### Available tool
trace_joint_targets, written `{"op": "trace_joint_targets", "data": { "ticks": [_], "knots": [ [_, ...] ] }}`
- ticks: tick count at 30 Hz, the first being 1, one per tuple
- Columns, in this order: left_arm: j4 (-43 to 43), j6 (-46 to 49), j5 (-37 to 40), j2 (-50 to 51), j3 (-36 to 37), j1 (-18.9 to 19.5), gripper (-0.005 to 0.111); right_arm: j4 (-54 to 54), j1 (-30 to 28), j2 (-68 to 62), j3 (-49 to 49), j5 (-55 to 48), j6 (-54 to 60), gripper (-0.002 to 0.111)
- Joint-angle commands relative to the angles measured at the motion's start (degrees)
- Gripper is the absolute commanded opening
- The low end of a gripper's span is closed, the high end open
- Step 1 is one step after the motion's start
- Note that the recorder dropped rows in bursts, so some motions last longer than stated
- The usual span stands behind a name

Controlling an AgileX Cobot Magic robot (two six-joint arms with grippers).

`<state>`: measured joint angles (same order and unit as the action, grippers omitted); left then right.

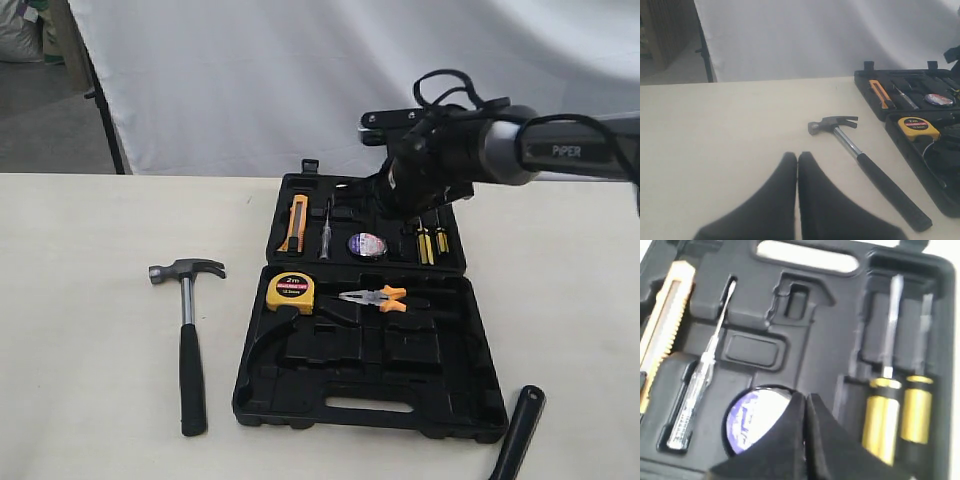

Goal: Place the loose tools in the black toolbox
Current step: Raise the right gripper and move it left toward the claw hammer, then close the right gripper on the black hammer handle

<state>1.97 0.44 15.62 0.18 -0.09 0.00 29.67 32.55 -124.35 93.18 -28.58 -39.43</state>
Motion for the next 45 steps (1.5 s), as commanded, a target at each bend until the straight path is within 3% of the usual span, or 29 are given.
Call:
{"op": "trace_joint_targets", "data": {
  "ticks": [1, 6, 10, 19, 25, 30, 35, 37, 39, 41, 45],
  "knots": [
    [-0.24, -0.44, -0.14, -0.18, 0.09, -0.04, 0.001, 0.43, -0.48, 4.32, 0.02, -8.01, 2.76, 0.0],
    [-0.24, -0.44, -0.14, -0.18, 0.09, -0.04, 0.001, 0.43, -0.48, 8.49, -0.48, -20.05, 9.28, 0.0],
    [-0.24, -0.44, -0.14, -0.18, 0.09, -0.04, 0.001, 0.43, -0.48, 13.12, -6.29, -24.75, 14.01, 0.0],
    [-0.24, -0.44, -0.14, -0.18, 0.09, -0.04, 0.001, -1.92, -0.48, 28.32, -25.97, -20.27, 15.31, 0.0],
    [-0.24, -0.44, -0.14, -0.18, 0.09, -0.04, 0.001, -18.58, 0.43, 34.26, -32.97, -9.47, 25.0, 0.0],
    [-0.24, -0.44, -0.14, -0.18, 0.09, -0.04, 0.001, -33.63, 6.93, 33.22, -33.4, -3.54, 38.01, 0.0],
    [-0.24, -0.44, -0.14, -0.18, 0.09, -0.04, 0.001, -35.41, 18.59, 24.92, -32.96, 7.99, 36.34, 0.0],
    [-0.24, -0.44, -0.14, -0.18, 0.09, -0.04, 0.001, -35.41, 22.24, 19.7, -30.04, 10.05, 34.65, 0.013],
    [-0.24, -0.44, -0.14, -0.18, 0.09, -0.04, 0.001, -35.41, 25.22, 12.88, -23.47, 10.05, 35.3, 0.047],
    [-0.24, -0.44, -0.14, -0.18, 0.09, -0.04, 0.001, -35.41, 26.89, 8.69, -18.2, 10.05, 38.11, 0.062],
    [-0.24, -0.44, -0.14, -0.18, 0.09, -0.04, 0.001, -35.41, 27.58, 1.26, -8.37, 10.05, 38.83, 0.063]
  ]
}}
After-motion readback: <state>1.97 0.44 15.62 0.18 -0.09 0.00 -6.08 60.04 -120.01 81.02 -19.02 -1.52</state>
